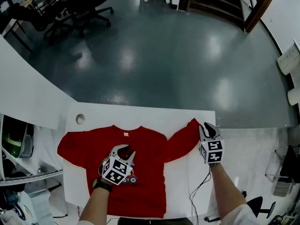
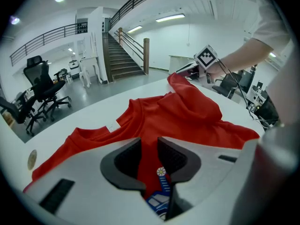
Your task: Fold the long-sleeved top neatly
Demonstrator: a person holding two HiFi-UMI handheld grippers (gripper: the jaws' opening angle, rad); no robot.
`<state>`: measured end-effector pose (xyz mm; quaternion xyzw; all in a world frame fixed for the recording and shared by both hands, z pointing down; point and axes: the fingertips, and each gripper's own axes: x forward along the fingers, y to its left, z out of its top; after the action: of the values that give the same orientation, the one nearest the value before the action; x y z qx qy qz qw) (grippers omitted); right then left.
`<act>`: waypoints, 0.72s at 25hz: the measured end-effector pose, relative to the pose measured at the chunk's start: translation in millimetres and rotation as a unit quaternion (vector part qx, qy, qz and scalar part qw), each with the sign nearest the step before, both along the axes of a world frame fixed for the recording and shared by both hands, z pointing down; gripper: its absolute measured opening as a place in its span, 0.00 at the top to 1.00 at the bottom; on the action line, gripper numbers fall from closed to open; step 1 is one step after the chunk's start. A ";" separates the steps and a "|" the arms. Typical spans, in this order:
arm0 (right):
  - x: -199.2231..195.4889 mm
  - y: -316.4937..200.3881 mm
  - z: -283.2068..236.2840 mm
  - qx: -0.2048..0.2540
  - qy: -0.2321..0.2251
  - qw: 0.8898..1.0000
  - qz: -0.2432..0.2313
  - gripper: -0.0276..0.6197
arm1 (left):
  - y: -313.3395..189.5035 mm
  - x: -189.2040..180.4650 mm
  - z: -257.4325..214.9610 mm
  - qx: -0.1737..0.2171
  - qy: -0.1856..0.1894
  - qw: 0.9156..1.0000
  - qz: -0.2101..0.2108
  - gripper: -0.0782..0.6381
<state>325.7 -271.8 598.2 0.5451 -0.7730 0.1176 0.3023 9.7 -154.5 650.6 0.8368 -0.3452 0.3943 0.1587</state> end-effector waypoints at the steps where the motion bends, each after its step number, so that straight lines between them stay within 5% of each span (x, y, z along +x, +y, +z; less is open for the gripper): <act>1: -2.0 -1.1 4.6 -0.013 -0.003 1.000 -0.013 0.80 | 0.0 -0.2 0.0 -0.001 0.000 1.000 0.000 0.73; 8: -17.4 4.5 28.9 -0.078 0.010 0.992 -0.102 0.89 | 0.0 0.0 -0.1 -0.007 -0.002 1.000 -0.005 0.73; 18: 43.2 8.1 3.4 -0.050 -0.014 0.998 -0.039 0.92 | 0.7 -0.6 0.5 -0.014 -0.007 1.000 -0.013 0.73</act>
<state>368.8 -263.7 601.6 0.4969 -0.7912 0.1518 0.3225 9.1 -153.8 651.1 0.8271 -0.3510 0.4033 0.1732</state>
